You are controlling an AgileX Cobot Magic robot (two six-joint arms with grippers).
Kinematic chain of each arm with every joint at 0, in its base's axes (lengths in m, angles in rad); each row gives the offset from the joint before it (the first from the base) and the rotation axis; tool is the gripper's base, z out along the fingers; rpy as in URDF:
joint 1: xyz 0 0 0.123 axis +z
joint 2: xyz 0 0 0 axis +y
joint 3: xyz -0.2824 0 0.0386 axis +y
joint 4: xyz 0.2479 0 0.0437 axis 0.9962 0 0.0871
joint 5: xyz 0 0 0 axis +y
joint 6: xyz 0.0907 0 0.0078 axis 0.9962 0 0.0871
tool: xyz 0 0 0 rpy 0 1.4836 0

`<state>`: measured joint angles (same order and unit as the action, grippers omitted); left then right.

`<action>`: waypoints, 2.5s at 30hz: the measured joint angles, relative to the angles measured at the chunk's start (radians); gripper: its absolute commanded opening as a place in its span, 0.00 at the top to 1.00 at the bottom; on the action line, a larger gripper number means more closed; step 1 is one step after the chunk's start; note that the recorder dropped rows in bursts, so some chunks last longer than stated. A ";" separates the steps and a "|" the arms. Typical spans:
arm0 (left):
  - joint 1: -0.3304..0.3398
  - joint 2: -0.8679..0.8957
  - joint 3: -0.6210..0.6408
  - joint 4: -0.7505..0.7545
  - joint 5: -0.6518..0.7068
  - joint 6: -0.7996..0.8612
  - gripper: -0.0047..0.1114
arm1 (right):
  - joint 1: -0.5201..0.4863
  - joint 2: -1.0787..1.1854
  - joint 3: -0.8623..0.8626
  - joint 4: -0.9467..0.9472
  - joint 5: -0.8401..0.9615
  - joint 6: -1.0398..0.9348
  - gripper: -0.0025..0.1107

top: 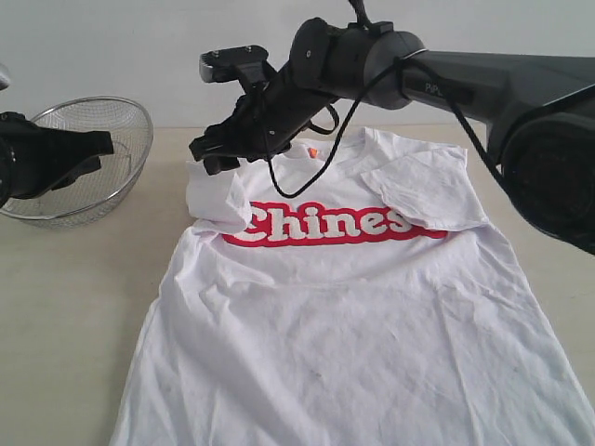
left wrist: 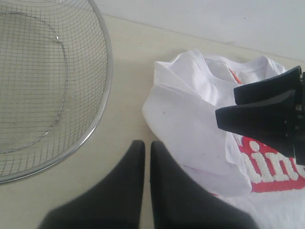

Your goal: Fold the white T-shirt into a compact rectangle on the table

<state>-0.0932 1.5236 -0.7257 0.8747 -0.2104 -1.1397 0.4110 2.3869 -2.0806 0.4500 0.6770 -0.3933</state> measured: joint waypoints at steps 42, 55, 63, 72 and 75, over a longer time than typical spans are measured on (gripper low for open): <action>0.000 0.000 0.000 0.000 0.000 -0.026 0.92 | 0.029 0.041 0.000 -0.008 0.000 0.080 0.98; 0.000 0.000 0.000 0.021 0.011 -0.023 0.92 | 0.029 -0.030 0.000 0.009 0.000 0.293 0.98; 0.000 0.000 0.000 0.023 0.022 -0.026 0.92 | 0.029 -0.030 0.000 -0.092 0.094 0.256 0.98; 0.000 0.000 0.000 0.023 0.022 -0.028 0.92 | 0.029 -0.032 0.000 -0.072 0.080 0.238 0.29; 0.000 0.000 0.000 0.023 0.022 -0.028 0.92 | 0.033 -0.032 0.000 -0.023 0.042 0.238 0.39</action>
<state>-0.0932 1.5236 -0.7257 0.8975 -0.1882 -1.1673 0.4444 2.3547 -2.0806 0.4273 0.7194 -0.1557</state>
